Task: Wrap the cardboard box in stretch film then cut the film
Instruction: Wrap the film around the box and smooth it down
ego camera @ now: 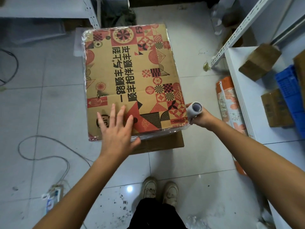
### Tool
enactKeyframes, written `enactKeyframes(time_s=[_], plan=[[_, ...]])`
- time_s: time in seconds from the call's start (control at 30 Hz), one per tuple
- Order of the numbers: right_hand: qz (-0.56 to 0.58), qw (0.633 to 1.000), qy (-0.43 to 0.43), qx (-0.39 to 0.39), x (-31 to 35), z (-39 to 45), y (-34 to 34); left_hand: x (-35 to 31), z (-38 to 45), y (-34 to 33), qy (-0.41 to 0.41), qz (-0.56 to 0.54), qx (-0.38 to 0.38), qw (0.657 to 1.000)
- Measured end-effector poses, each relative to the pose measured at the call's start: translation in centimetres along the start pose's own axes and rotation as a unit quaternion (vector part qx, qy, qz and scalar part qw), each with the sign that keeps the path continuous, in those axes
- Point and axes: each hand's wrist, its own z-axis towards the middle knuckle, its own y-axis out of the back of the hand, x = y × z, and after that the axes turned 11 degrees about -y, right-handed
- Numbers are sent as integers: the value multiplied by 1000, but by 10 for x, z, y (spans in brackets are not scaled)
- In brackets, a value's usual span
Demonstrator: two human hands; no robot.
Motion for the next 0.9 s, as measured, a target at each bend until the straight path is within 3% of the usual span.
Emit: enactKeyframes(time_s=[0.13,0.23,0.5,0.9], plan=[[-65,998,19,5,-4,2,4,-26,21,-3,-84,-5,-75,994],[-66,997,31,6,-7,1,4,-44,29,-9,-112,1,-88,990],[-40,999,31,-4,-16,2,4,-74,49,-22,-70,-3,-39,997],[-37,998,41,-3,-29,3,8,-77,48,-28,-55,-10,-33,998]])
